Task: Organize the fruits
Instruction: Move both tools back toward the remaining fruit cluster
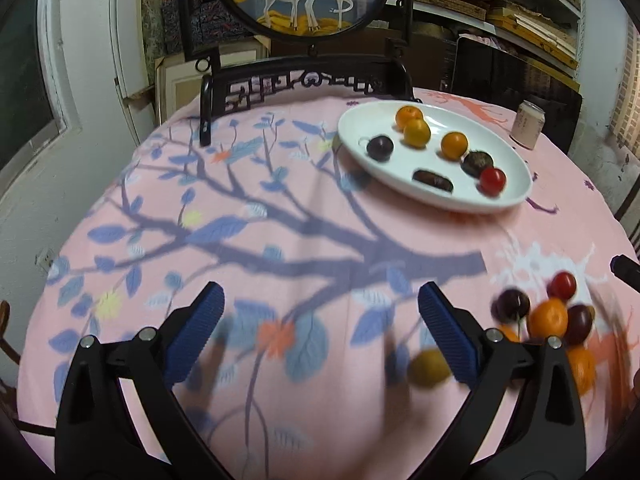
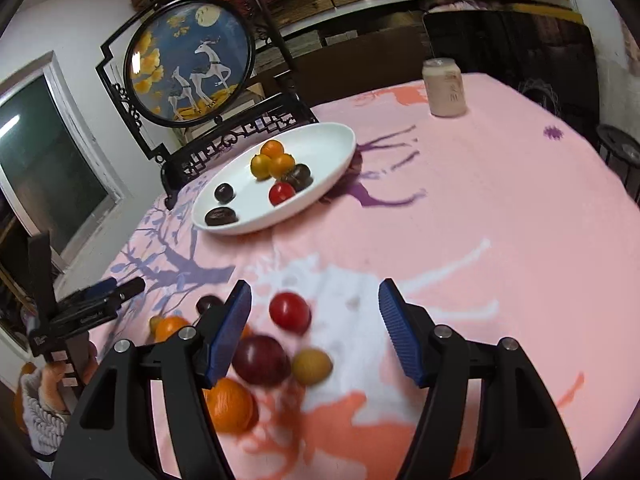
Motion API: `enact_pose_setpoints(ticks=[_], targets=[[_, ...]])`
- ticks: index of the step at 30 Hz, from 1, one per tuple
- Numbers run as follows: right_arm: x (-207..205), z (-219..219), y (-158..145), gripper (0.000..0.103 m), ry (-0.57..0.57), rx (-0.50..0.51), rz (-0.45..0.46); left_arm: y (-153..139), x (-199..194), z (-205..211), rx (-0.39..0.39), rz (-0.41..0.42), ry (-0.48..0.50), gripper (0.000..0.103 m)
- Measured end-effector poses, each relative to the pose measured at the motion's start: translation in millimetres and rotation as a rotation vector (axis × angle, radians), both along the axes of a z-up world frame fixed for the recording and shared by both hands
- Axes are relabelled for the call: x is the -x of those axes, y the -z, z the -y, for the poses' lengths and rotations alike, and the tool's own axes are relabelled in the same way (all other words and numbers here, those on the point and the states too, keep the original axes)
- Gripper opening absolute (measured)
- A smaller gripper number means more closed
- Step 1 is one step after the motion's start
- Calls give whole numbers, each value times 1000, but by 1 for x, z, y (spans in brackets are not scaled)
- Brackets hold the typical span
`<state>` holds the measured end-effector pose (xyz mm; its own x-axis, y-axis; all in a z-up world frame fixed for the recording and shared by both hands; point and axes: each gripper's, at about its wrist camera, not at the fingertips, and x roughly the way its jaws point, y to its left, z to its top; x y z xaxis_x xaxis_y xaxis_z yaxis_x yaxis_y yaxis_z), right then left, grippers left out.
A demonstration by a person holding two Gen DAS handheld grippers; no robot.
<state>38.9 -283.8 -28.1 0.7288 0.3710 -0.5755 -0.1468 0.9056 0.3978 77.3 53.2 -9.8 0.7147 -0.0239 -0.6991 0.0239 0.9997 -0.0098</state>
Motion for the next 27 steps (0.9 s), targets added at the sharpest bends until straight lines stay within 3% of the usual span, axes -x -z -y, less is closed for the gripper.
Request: enact_pose_setpoints(ticks=[4,9,16,23,27], targets=[[8,3,8,66,-38,-41,-32,3,13,-3,24,-14,15,99],[8,-2,16,56,-50,-34,-60,3,18,-1,23,-16,23,99],[11,-12,21,56,-49,68,-72,9,19,13,-56,-39,54,99],[9,-13,25,56,-50,81,-95,13,21,30,-99,-40,121,100],[8,-13,27,45,-59,77,-105,15,23,39,-117,-43,158,101]])
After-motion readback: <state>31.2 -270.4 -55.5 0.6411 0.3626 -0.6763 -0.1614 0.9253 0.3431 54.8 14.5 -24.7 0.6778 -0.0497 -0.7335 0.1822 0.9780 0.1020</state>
